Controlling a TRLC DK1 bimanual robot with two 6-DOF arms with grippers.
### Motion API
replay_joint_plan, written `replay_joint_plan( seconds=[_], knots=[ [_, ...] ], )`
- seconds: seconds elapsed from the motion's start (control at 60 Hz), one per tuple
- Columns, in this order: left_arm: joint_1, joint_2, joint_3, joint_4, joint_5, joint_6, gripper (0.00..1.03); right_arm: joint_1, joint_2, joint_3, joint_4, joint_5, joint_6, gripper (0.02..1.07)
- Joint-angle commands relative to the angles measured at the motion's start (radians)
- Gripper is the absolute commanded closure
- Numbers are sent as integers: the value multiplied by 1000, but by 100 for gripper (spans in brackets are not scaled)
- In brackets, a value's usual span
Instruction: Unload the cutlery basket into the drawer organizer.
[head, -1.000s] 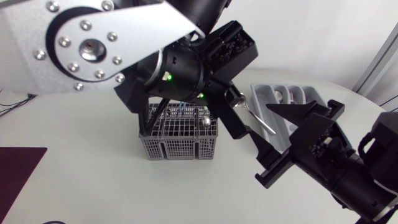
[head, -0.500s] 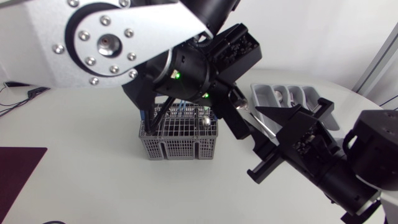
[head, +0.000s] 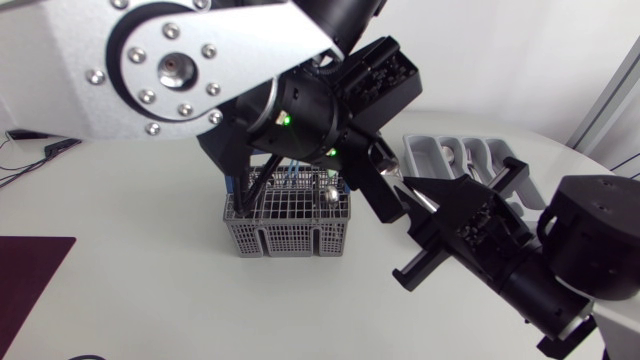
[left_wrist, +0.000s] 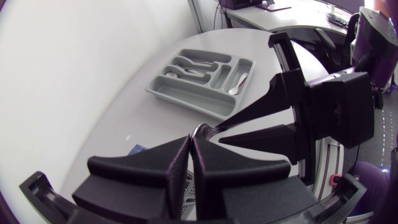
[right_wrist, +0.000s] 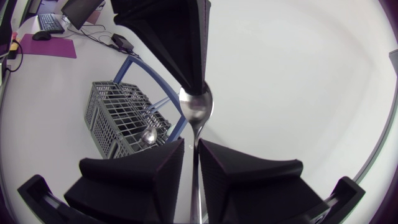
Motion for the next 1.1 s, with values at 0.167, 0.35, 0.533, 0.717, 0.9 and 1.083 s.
replay_joint_plan(
  seconds=[0.167,0.35,0.533,0.717,0.9,1.083],
  knots=[
    [-8,13,17,-3,10,-37,92,-10,27,-29,29,22,-13,91],
    [-14,7,13,-3,10,-42,91,-8,26,-32,14,22,-15,94],
    [-17,5,11,-3,10,-47,81,-5,18,-35,-4,18,-15,95],
    [-12,-1,21,-3,10,-51,50,-5,-10,-33,-54,-8,-12,95],
    [-3,-10,19,-3,8,-53,42,-11,-43,-44,-103,-31,-6,95],
    [11,-31,14,0,8,-47,37,-39,-73,-55,-156,-71,-3,95]
  ],
)
